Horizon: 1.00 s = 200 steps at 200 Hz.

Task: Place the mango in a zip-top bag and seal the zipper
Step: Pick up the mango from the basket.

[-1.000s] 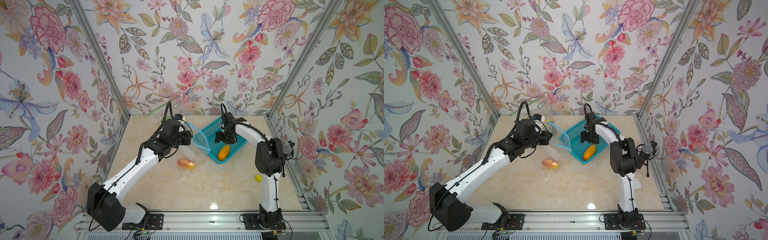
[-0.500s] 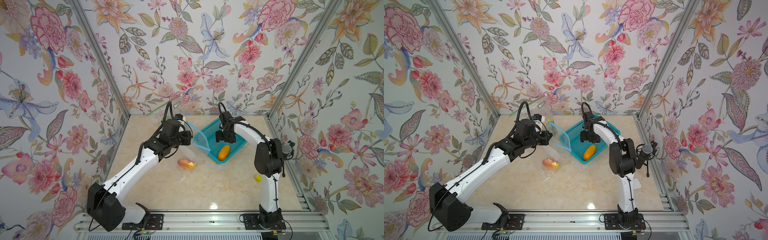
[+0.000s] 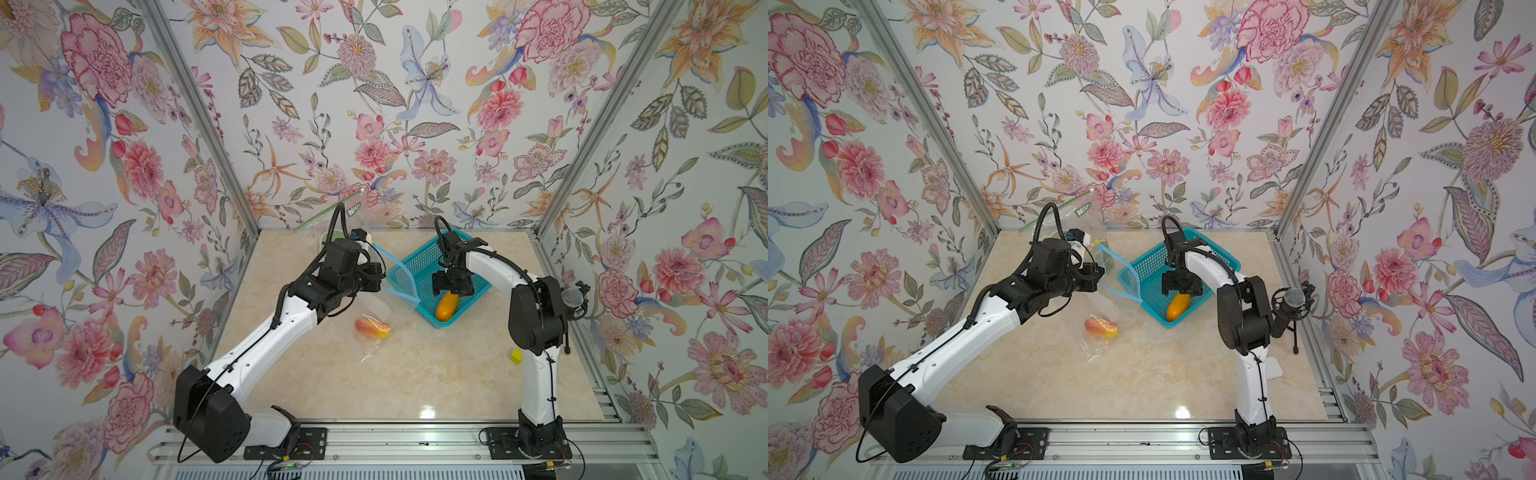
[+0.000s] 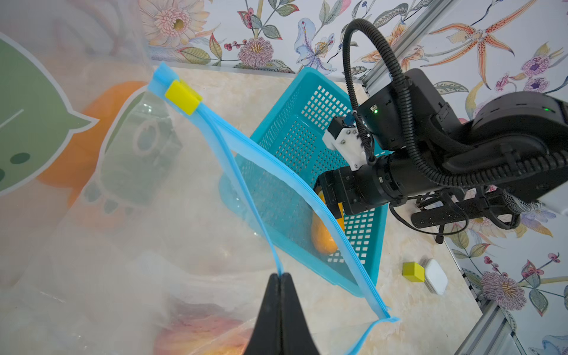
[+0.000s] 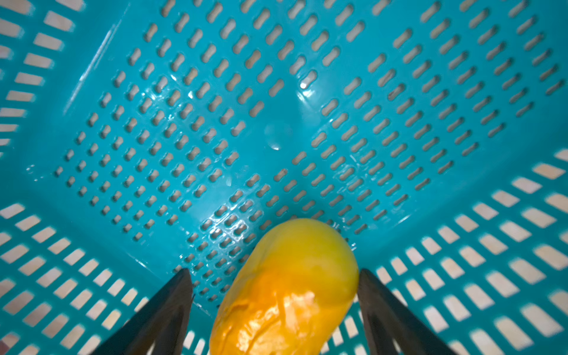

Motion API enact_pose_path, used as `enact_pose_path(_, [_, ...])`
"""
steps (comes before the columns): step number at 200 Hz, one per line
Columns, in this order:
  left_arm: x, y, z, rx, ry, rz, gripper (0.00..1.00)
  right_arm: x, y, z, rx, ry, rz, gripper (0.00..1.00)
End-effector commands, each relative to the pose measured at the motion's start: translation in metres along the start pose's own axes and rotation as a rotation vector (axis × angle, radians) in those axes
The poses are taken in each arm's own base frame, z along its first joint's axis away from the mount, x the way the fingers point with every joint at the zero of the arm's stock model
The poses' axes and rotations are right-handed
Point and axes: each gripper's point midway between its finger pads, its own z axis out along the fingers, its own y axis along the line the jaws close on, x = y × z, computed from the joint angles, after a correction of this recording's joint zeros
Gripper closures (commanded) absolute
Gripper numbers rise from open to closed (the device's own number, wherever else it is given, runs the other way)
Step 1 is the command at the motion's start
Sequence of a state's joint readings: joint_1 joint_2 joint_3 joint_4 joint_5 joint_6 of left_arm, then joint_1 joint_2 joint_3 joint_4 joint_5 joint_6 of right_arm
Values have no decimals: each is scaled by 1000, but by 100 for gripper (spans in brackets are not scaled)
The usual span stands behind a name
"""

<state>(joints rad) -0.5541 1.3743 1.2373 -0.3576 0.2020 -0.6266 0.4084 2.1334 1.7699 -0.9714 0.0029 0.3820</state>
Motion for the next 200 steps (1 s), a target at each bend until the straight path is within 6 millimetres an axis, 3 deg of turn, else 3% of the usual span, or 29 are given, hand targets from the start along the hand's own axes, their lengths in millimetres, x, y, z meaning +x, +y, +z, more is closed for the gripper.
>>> enact_pose_path(1, [-11, 5, -6, -22, -27, 11, 100, 8, 20, 0, -79, 20, -6, 19])
enact_pose_path(37, [-13, 4, -7, -19, -33, 9, 100, 4, 39, 0, -153, 1, -22, 23])
enact_pose_path(103, [-14, 2, -6, -13, -31, 5, 100, 26, 26, 24, -47, 48, -64, 21])
enact_pose_path(128, [-12, 4, -5, -17, -23, 0, 100, 28, 20, 24, -14, 45, -80, 34])
enact_pose_path(143, [-10, 4, -4, -16, -20, -5, 100, 20, 21, 11, -2, -2, -98, 51])
enact_pose_path(154, [-9, 3, -3, -9, -18, -9, 100, 10, 23, -3, 6, -52, -114, 57])
enact_pose_path(173, [-9, 1, -3, 4, -18, -13, 100, -5, 28, -33, 12, -149, -136, 59])
enact_pose_path(200, [-11, -1, -4, 13, -23, -13, 100, -27, 40, -96, -30, -341, -151, 63])
